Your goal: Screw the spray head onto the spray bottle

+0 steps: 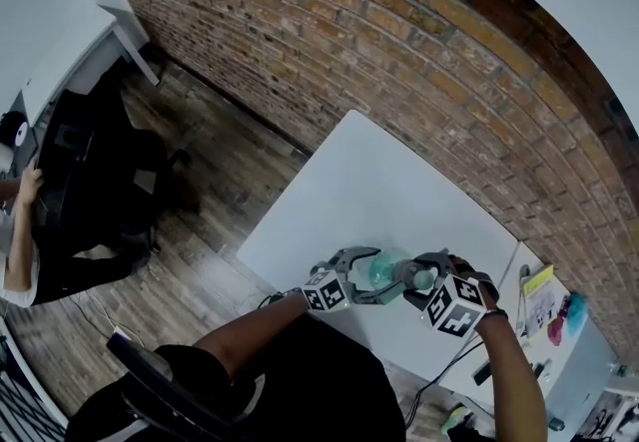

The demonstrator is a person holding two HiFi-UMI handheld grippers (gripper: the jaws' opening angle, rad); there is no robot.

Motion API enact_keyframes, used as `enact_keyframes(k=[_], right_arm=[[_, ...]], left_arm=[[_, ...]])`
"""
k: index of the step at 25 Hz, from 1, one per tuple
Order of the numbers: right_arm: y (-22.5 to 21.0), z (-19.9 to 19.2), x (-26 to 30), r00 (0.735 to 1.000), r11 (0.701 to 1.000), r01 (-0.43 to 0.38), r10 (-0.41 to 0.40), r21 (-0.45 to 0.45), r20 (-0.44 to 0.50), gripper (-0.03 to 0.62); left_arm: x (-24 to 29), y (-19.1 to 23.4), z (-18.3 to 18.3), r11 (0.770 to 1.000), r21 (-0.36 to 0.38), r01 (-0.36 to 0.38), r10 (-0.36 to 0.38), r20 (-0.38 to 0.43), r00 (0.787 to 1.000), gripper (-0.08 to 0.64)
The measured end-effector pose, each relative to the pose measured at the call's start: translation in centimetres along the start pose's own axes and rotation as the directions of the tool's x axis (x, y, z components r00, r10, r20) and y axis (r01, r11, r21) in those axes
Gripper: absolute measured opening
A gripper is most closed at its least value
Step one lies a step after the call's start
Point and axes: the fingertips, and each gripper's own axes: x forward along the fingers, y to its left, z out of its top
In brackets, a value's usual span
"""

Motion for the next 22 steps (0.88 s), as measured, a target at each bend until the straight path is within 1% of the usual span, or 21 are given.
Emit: enact_keyframes(k=[5, 7, 12, 16, 18, 20, 22], right_arm=[[-0.11, -0.12, -0.01, 1.000, 0.997, 0.021, -0.022, 0.071, 0.010, 0.276], [-0.21, -0.19, -0.04, 0.999, 0.993, 0.032, -0.033, 0.113, 0.012, 0.276], [-0.49, -0.15, -0.10, 0.997, 0.968, 0.069, -0.078, 0.242, 0.029, 0.276], [-0.66, -0.19, -0.04, 0.993, 0.942, 0.091, -0.111, 0.324, 0.044, 0.276], [-0.71, -0.29, 0.01, 0.991, 0.923, 0.101, -0.127, 0.371, 0.045, 0.276], [-0.74, -0.33, 0.02, 0.989, 0.899, 0.109, -0.140, 0.424, 0.044, 0.276], [-0.75, -0.29, -0.02, 0.988, 0.867, 0.116, -0.153, 0.484, 0.037, 0.276]], left_arm=[[0.08, -0.04, 0.03, 1.000, 0.001, -0.008, 0.008, 0.010, 1.000, 0.465], [0.15, -0.08, 0.08, 1.000, -0.003, -0.012, 0.012, 0.015, 1.000, 0.465], [0.05, -0.02, 0.08, 1.000, -0.011, -0.018, 0.018, 0.026, 1.000, 0.465], [-0.01, 0.00, 0.05, 0.999, -0.023, -0.025, 0.025, 0.032, 0.999, 0.465], [0.05, 0.00, 0.06, 0.999, -0.027, -0.028, 0.029, 0.033, 0.999, 0.465], [0.07, -0.03, 0.09, 0.999, -0.029, -0.027, 0.028, 0.033, 0.999, 0.465], [0.09, -0.04, 0.09, 0.999, -0.029, -0.028, 0.029, 0.031, 0.999, 0.465]])
